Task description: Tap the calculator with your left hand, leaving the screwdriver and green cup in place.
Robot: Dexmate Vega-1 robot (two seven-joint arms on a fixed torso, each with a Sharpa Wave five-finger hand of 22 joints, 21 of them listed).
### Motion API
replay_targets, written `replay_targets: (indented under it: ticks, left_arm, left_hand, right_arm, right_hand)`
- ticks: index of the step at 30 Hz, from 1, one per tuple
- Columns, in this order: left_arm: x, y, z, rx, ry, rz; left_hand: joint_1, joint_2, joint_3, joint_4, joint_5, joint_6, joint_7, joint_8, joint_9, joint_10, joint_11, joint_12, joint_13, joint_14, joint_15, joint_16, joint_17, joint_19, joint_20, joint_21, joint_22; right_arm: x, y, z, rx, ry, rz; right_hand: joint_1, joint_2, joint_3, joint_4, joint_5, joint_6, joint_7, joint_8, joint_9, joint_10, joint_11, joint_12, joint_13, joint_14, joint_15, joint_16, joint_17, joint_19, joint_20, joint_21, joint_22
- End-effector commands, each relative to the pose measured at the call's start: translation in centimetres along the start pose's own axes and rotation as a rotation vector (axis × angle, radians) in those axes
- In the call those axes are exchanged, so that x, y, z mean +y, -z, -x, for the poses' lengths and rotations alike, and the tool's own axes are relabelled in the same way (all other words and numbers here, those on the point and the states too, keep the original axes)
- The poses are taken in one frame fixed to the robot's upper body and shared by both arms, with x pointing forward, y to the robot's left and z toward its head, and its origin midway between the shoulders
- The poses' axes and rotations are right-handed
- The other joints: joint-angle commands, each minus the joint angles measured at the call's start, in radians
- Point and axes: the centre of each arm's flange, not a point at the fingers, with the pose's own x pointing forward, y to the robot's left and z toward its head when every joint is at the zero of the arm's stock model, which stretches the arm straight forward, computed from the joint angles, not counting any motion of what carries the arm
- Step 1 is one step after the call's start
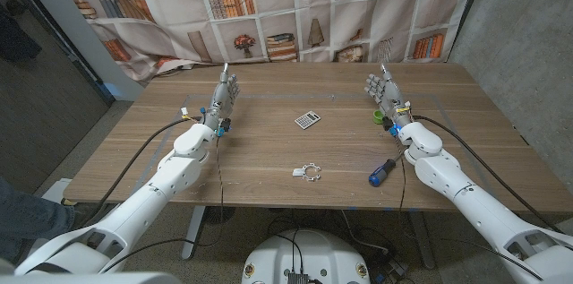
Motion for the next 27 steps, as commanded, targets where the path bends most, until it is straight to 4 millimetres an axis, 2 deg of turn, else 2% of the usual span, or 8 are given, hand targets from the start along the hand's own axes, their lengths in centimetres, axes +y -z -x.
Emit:
replay_targets:
  ticks: [1,8,11,20,24,27]
  left_arm:
    - [0.4,-0.5,0.5,-0.022,0.029,-0.057]
    - [1.0,-2.0,0.9,-0.054,0.042,-0.119]
    - [1.2,-2.5,1.0,-0.064,0.04,-0.145]
    - [0.8,-3.5,0.6,-0.1,0.071,-0.174]
    - [0.2,-3.9,0.4,-0.123,0.08,-0.176]
    - [-0.4,-4.5,0.2,-0.139,0.088,-0.212]
  left_hand:
    - [0.039,0.035,-0.003,-0.01,0.008,-0.046,-0.002,0.028,0.002,-0.019,-0.009,0.03,0.001,-0.035,-0.011,0.03,0.003,-0.034,-0.003,0.019,0.003]
    - [0.051,0.039,-0.004,-0.014,0.007,-0.033,-0.01,0.028,0.002,0.0,-0.017,0.032,0.001,-0.013,-0.019,0.03,0.002,-0.019,0.0,0.02,0.003]
    - [0.066,0.044,-0.003,-0.02,0.005,-0.009,-0.017,0.033,0.002,0.031,-0.018,0.039,0.001,0.019,-0.021,0.035,0.002,0.005,0.009,0.024,0.002]
    - [0.086,0.049,-0.003,-0.029,0.001,0.013,-0.017,0.035,0.002,0.06,-0.016,0.043,0.0,0.045,-0.021,0.035,0.001,0.03,0.015,0.027,0.002]
    - [0.105,0.051,-0.004,-0.037,-0.003,0.035,-0.009,0.036,0.001,0.087,-0.015,0.046,0.0,0.078,-0.021,0.038,0.001,0.061,-0.003,0.034,0.003]
    - [0.112,0.051,-0.005,-0.04,-0.005,0.042,-0.012,0.036,0.001,0.097,-0.017,0.047,0.0,0.092,-0.025,0.04,0.002,0.067,-0.003,0.035,0.004]
  right_arm:
    - [1.2,-0.8,0.6,-0.024,-0.014,0.005]
    - [1.8,-1.4,1.0,-0.05,-0.008,0.008]
    - [2.1,-1.6,1.3,-0.058,-0.004,0.01]
    - [2.4,-1.7,1.7,-0.06,0.006,0.017]
    - [2.4,-1.5,1.7,-0.062,0.018,0.008]
    - [2.5,-1.5,1.5,-0.064,0.021,0.004]
  right_hand:
    - [0.009,0.001,0.008,-0.001,0.005,0.002,0.005,0.006,0.005,0.005,0.006,0.005,0.003,0.004,0.01,0.006,0.002,0.014,-0.046,0.005,0.004]
    - [0.013,0.006,0.009,-0.003,0.005,0.016,0.002,0.01,0.005,0.018,0.006,0.009,0.003,0.016,0.01,0.008,0.002,0.026,-0.046,0.005,0.004]
    - [0.015,0.008,0.01,-0.004,0.005,0.02,0.001,0.011,0.005,0.024,0.006,0.01,0.003,0.022,0.01,0.009,0.002,0.031,-0.045,0.004,0.005]
    - [0.019,0.012,0.012,-0.007,0.004,0.027,0.001,0.012,0.005,0.034,0.01,0.013,0.004,0.03,0.012,0.009,0.002,0.038,-0.04,0.003,0.005]
    - [0.02,0.014,0.012,-0.008,0.004,0.03,0.001,0.013,0.005,0.038,0.008,0.013,0.004,0.036,0.013,0.01,0.002,0.044,-0.039,0.003,0.005]
    - [0.021,0.016,0.013,-0.008,0.004,0.033,0.0,0.013,0.006,0.041,0.01,0.014,0.004,0.039,0.013,0.011,0.002,0.048,-0.038,0.004,0.005]
